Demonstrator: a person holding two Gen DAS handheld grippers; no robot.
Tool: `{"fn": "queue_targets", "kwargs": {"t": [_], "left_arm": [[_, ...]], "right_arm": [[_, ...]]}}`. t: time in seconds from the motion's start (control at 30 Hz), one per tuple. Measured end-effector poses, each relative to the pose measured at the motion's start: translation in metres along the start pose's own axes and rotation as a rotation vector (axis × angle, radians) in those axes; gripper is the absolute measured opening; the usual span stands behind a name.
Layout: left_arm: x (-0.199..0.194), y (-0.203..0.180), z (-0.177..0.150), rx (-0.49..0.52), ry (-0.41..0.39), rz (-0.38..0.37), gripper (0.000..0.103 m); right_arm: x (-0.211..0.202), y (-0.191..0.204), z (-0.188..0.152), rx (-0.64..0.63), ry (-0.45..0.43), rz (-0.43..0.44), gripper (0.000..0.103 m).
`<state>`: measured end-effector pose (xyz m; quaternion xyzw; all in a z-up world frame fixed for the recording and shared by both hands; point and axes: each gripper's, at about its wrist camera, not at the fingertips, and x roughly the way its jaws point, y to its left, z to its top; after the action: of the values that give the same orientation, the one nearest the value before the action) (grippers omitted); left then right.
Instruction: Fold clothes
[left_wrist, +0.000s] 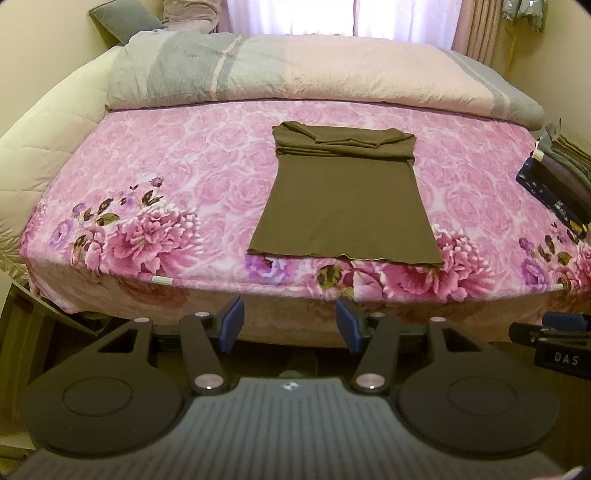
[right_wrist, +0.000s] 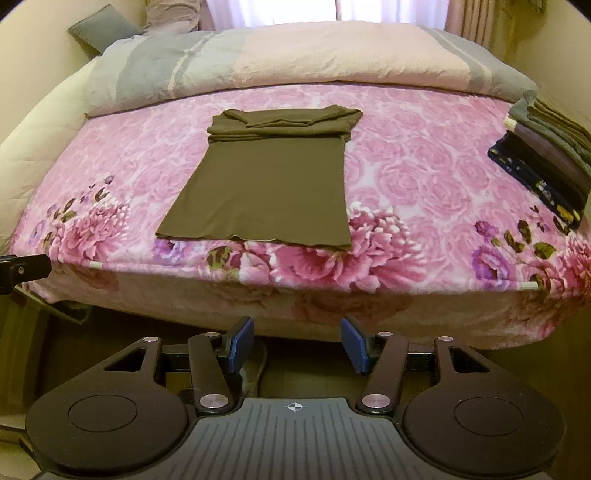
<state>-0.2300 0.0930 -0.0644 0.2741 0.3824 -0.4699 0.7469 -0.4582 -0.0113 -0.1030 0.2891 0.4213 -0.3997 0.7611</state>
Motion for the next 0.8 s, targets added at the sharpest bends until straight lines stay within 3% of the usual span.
{"fn": "queue_targets", "kwargs": {"t": [0.8], "left_arm": [[0.030, 0.012, -0.002, -0.028, 0.068, -0.002, 0.052]], "right_arm": [[0.022, 0.010, 0.009, -0.033, 0.044, -0.009, 0.056]]}}
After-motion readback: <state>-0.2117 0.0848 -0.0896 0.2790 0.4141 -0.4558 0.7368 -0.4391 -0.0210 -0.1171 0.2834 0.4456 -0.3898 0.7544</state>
